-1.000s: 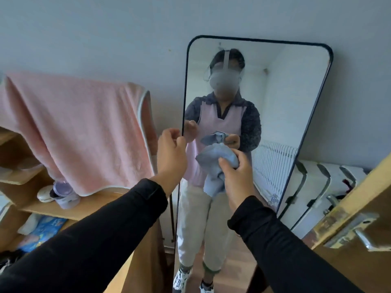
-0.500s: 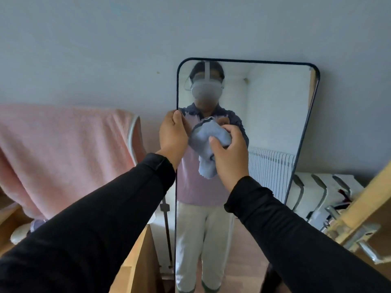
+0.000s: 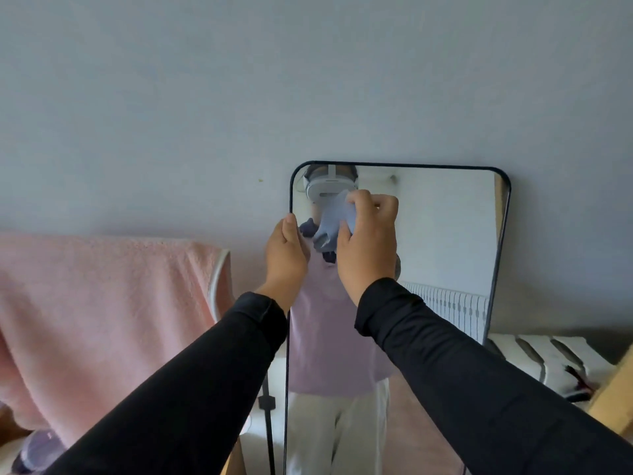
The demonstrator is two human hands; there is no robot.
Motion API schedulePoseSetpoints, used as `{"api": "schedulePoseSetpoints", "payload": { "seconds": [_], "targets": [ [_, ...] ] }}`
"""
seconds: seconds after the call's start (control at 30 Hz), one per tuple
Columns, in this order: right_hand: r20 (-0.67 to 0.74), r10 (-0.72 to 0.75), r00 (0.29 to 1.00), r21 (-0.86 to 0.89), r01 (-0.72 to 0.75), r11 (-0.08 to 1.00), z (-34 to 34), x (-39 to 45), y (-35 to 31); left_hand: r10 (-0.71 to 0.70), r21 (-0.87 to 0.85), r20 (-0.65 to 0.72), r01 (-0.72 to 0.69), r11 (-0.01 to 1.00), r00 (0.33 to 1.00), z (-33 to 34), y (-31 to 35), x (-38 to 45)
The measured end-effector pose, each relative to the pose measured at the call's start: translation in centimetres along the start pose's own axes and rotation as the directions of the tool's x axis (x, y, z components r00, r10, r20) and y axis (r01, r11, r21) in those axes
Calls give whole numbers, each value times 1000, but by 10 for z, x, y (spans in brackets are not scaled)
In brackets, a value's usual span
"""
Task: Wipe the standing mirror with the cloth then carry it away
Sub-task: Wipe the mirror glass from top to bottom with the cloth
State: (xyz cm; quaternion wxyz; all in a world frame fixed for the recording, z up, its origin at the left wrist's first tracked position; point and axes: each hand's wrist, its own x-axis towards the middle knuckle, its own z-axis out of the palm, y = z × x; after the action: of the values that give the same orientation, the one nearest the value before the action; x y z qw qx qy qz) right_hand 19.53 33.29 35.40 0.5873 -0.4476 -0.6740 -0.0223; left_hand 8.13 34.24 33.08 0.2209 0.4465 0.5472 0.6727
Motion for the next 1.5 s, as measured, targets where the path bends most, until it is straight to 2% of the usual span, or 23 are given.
{"api": "schedulePoseSetpoints", "payload": {
  "seconds": [0.13, 0.27, 0.43, 0.6, 0.67, 0.77, 0.9, 0.93, 0.97, 1.07, 1.1, 1.2, 1.27, 1.33, 1.4, 1.5],
  "targets": [
    [62, -156, 986, -156, 164, 974, 23, 2, 4, 46, 24, -17, -46, 999, 999, 1, -4, 1],
    [121, -212, 970, -256, 236, 937, 31, -3, 7, 89, 42, -10, -88, 995, 996, 1, -9, 4],
    [231, -315, 921, -246, 369, 896, 30, -7, 7, 119, 71, -12, -118, 990, 993, 0, -20, 10],
    [116, -320, 940, -184, 336, 923, 32, 18, 4, 232, 165, -13, -226, 960, 973, 1, -25, 14],
    [120, -352, 928, -164, 368, 915, 36, 21, 2, 253, 162, -15, -247, 955, 967, 2, -27, 15],
    [194, -487, 852, -247, 523, 816, 39, 17, 1, 243, 107, -3, -242, 964, 970, 3, -33, 18],
    [264, -683, 681, -330, 730, 599, 33, 34, 10, 274, 117, -35, -268, 956, 961, 4, -33, 18],
    [262, -701, 663, -350, 743, 571, 31, 43, 14, 264, 116, -46, -257, 959, 963, 5, -30, 16],
    [238, -690, 684, -372, 720, 585, 29, 53, 17, 244, 107, -48, -238, 965, 968, 5, -28, 15],
    [106, -504, 857, -381, 503, 775, 29, 63, 11, 232, 113, -30, -227, 967, 972, 4, -29, 14],
    [98, -471, 877, -385, 470, 794, 33, 58, 6, 230, 122, -36, -225, 967, 972, 4, -30, 15],
    [207, -477, 854, -409, 518, 751, 41, 37, -4, 214, 112, -44, -208, 972, 976, 4, -33, 17],
    [318, -503, 804, -422, 595, 684, 40, 33, 0, 238, 119, -36, -232, 965, 971, 3, -31, 17],
    [367, -546, 753, -458, 657, 599, 31, 41, 12, 248, 133, -43, -241, 961, 968, 3, -28, 15],
    [333, -526, 783, -528, 617, 584, 18, 50, 27, 227, 106, -43, -221, 970, 973, 3, -25, 13],
    [159, -387, 908, -624, 396, 673, 6, 48, 41, 191, 72, -37, -188, 979, 981, 2, -26, 12]
  ]
}}
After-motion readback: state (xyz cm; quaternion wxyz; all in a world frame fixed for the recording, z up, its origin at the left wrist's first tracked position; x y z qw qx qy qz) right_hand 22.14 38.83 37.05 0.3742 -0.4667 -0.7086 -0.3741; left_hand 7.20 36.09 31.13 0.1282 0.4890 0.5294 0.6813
